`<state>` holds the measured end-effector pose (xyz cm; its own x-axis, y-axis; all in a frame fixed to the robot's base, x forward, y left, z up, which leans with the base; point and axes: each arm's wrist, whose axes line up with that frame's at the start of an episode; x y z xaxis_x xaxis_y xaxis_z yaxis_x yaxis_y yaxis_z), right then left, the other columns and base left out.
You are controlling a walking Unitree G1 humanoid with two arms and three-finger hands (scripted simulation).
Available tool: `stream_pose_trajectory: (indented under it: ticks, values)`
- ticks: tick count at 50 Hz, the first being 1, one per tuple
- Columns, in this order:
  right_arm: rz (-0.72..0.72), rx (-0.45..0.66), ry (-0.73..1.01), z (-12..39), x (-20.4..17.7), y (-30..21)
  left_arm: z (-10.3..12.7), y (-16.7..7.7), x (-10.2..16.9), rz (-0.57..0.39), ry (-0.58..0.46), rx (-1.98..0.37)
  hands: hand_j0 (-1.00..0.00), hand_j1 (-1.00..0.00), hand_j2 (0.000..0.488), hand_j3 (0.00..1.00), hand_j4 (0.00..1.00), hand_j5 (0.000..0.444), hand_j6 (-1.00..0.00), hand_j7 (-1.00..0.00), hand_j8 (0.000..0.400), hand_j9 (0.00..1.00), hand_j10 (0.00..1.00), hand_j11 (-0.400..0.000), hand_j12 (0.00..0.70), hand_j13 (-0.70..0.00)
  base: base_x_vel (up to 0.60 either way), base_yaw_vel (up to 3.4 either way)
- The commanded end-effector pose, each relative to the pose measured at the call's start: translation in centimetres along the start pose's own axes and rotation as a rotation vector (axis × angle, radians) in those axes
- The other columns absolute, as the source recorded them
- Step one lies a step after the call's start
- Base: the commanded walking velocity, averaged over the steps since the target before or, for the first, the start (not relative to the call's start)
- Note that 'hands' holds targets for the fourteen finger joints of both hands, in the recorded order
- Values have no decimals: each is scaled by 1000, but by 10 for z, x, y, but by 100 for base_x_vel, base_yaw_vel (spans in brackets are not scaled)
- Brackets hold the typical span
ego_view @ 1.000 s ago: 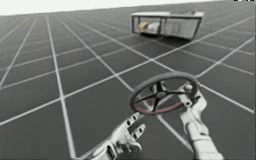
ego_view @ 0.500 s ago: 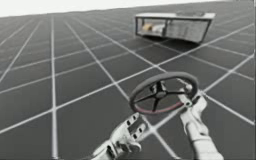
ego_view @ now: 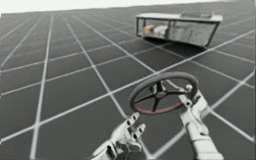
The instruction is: Pick up and drop off the object
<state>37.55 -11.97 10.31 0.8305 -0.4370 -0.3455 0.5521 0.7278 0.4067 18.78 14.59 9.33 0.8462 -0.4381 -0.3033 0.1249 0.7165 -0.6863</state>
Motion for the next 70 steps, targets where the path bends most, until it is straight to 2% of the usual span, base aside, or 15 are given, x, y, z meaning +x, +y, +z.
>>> stream_pose_trajectory:
  ticks: [1,70]
  values:
    - [32,3,-16,4,-4,11,0,3,-3,0,-14,-11,0,0,0,1000,1000,0,0,0,0,1000,1000,-400,0,-700,59,2]
    - [32,3,-16,4,-4,11,0,3,-3,0,-14,-11,0,0,0,1000,1000,0,0,0,0,1000,1000,-400,0,-700,59,1]
